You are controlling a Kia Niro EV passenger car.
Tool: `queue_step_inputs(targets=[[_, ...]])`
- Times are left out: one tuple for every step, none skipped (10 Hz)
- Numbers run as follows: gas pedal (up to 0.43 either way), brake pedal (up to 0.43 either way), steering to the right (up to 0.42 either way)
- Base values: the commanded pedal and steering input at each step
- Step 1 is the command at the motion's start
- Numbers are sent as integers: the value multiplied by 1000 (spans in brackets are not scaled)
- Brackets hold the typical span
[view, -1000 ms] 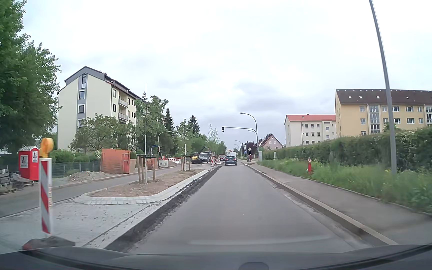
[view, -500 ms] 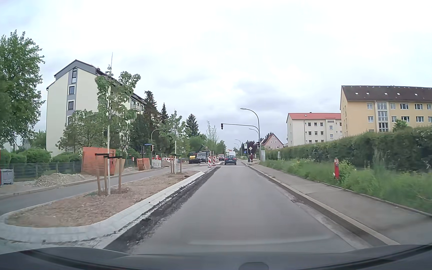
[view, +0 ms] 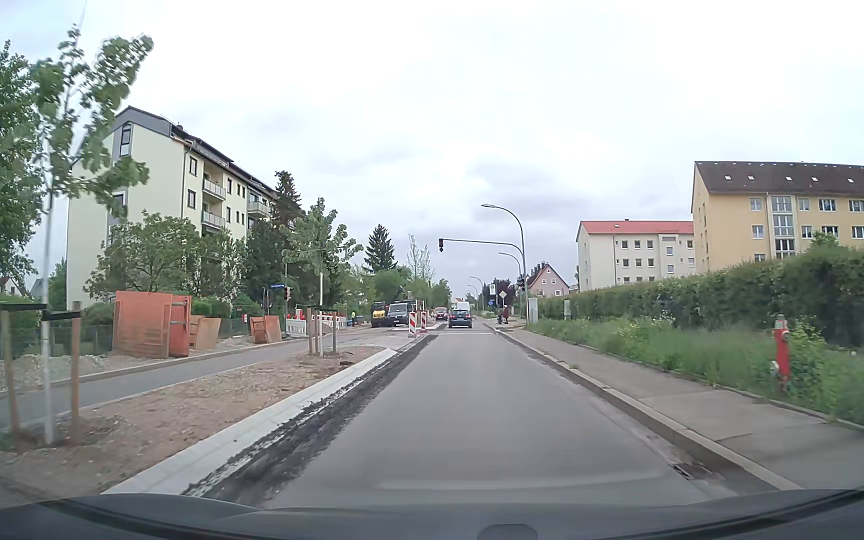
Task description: Follow the waypoints while adhering to traffic rules and regulations
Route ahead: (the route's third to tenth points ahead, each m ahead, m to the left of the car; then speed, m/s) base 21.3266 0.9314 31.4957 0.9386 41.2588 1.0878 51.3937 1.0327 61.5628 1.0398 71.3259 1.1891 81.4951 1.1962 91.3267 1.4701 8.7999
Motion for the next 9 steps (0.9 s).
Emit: queue_step_inputs(targets=[[138,0,1],[138,0,1],[138,0,1],[138,0,1],[138,0,1],[138,0,1],[138,0,1],[118,0,1],[98,0,1]])
